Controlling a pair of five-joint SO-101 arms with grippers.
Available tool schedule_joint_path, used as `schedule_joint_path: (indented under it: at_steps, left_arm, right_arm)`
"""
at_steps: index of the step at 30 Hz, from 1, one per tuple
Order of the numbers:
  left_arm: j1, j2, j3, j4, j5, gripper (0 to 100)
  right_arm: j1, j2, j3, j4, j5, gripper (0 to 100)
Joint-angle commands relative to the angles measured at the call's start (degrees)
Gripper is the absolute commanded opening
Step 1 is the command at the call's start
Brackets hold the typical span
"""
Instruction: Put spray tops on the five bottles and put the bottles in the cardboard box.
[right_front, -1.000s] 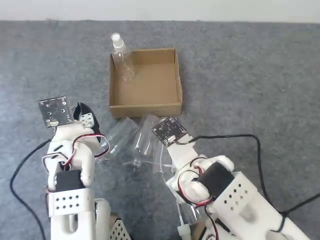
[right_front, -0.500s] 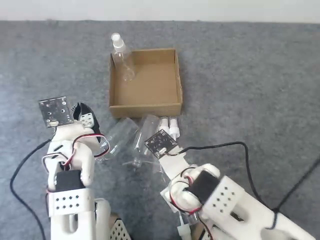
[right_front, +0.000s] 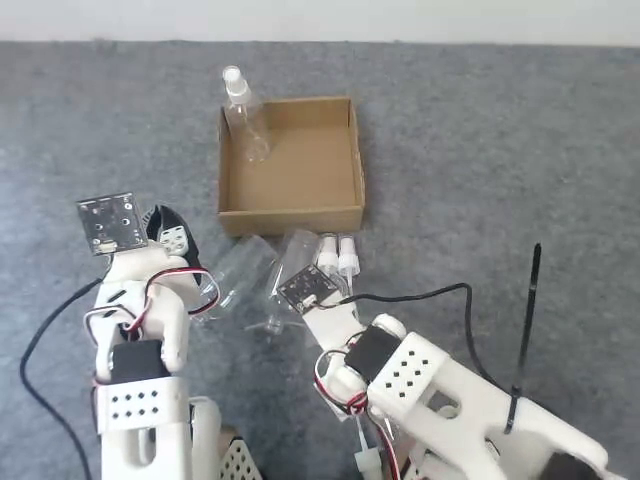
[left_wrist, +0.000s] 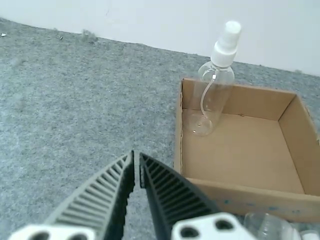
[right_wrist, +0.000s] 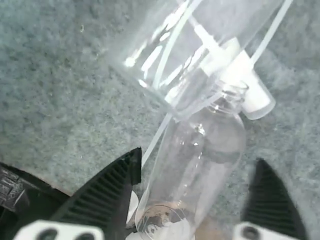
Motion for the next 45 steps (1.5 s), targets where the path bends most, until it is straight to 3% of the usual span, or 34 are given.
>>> schedule_joint_path:
  at_steps: [1,4,12,21,26,29,38,45]
  left_arm:
    - [0.18,-0.70,-0.84,-1.85,0.09,1]
    - [0.09,-0.70,-0.84,-1.85,0.09,1]
    - [0.00,-0.70,-0.92,-1.85,0.09,1]
    - [-0.09,-0.70,-0.92,-1.85,0.09,1]
    - [-0.09,-0.70,-1.01,-1.85,0.09,1]
    - [-0.09,-0.70,-1.10,-1.85,0.09,1]
    - [-0.18,-0.70,-1.10,-1.85,0.09,1]
    - [-0.18,-0.70,-1.19,-1.85,0.09,1]
  right_arm:
    - [-0.31,-2.77,-0.88,-3.03,-0.09,6.6]
    - [-0.04,-3.38,-0.79,-2.95,0.00,0.6]
    - [8.04,-3.82,-1.23,-3.03,3.25,0.7]
    - [9.80,-3.82,-10.29,4.97,9.67,1.1]
    - [9.71,-3.21,-10.81,5.23,9.32,14.5]
    - [7.52,-3.21,-10.81,5.32,9.32,21.6]
    - [-5.32,-3.03,-10.90,3.74,2.29,20.9]
    - [-6.11,4.70,-10.81,-0.75,2.11,20.9]
